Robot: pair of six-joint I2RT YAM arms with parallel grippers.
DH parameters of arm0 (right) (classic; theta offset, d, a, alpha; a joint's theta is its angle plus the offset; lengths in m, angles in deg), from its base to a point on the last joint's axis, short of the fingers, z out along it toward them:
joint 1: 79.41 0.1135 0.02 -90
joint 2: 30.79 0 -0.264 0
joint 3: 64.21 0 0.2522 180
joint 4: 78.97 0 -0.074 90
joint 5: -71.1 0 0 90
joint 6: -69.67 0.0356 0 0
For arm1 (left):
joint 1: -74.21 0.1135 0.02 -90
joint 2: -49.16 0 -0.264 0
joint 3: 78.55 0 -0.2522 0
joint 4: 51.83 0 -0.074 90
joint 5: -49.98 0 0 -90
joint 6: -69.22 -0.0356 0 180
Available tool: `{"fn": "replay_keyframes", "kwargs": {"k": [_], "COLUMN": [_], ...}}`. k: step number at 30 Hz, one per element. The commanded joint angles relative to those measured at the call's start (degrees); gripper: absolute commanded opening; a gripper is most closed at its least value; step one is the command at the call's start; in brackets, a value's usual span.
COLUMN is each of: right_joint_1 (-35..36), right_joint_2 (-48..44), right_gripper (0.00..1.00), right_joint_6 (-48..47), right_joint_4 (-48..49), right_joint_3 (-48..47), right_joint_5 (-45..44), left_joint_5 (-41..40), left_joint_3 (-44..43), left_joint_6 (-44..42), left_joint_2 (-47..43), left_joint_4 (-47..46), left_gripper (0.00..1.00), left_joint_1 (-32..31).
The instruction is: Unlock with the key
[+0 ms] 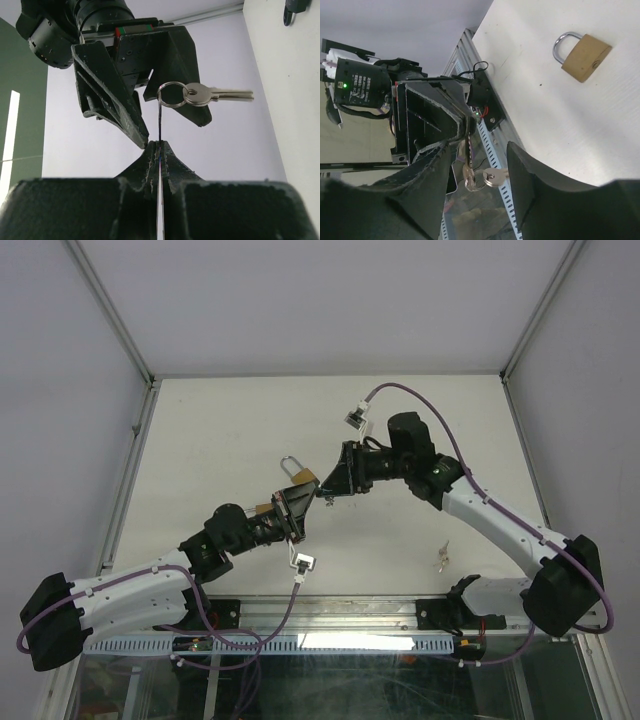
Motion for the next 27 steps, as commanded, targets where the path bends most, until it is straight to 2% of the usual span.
{"fn": "replay_keyframes", "kwargs": {"k": [1,4,10,12,13,18,20,21,22,23,25,27], "right_joint_1": [-0.17,-0.24,-0.4,-0.47,-0.44,-0.6,-1.11,-1.42,-1.5,-1.42,-0.63,0.73], "right_joint_2": [-3.3,-3.79,-4.27,-4.13,-3.9,-4.22,-5.02,-5.52,-5.86,-6.01,-6.05,-5.84], "right_gripper": [0.49,0.43,0.22,0.11,0.01,0.0,0.0,0.0,0.0,0.0,0.0,0.0], "right_joint_6": [3.03,3.48,3.48,3.55,3.67,2.69,-0.4,-4.84,-9.66,-14.61,-23.69,-30.33], "right_joint_4": [7.35,7.26,6.56,6.63,6.63,5.99,1.55,-2.4,-7.7,-13.42,-23.1,-29.22], "right_joint_3": [1.45,2.55,2.92,2.9,2.8,2.01,0.81,-0.42,-2.17,-4.12,-7.75,-10.59], "right_joint_5": [4.54,5.51,6.73,7.13,7.61,8.42,7.74,6.48,4.2,1.48,-4.16,-7.9], "left_joint_5": [1.19,0.88,0.36,0.33,0.22,-0.15,-0.49,-1.04,-1.84,-2.61,-2.16,2.99], "left_joint_3": [-1.27,-1.62,-1.85,-1.91,-2.05,-2.71,-3.35,-4.33,-6.0,-8.31,-14.89,-20.79], "left_joint_6": [-0.17,0.36,0.78,0.83,0.96,2.14,5.86,10.19,15.76,22.25,37.53,52.79], "left_joint_2": [-0.7,-0.41,-0.63,-0.55,-0.53,-0.58,-0.9,-1.18,-1.49,-1.75,-1.39,-0.13], "left_joint_4": [-3.77,-3.77,-3.01,-2.9,-2.89,-2.2,-0.35,1.44,4.69,11.06,23.37,34.59], "left_gripper": [0.0,0.0,0.0,0.0,0.0,0.0,0.0,0.14,0.43,0.57,0.72,0.75], "left_joint_1": [-0.51,-0.51,-0.51,-0.59,-0.59,-0.68,-0.68,-0.68,-0.68,-0.68,-0.56,-0.34]}}
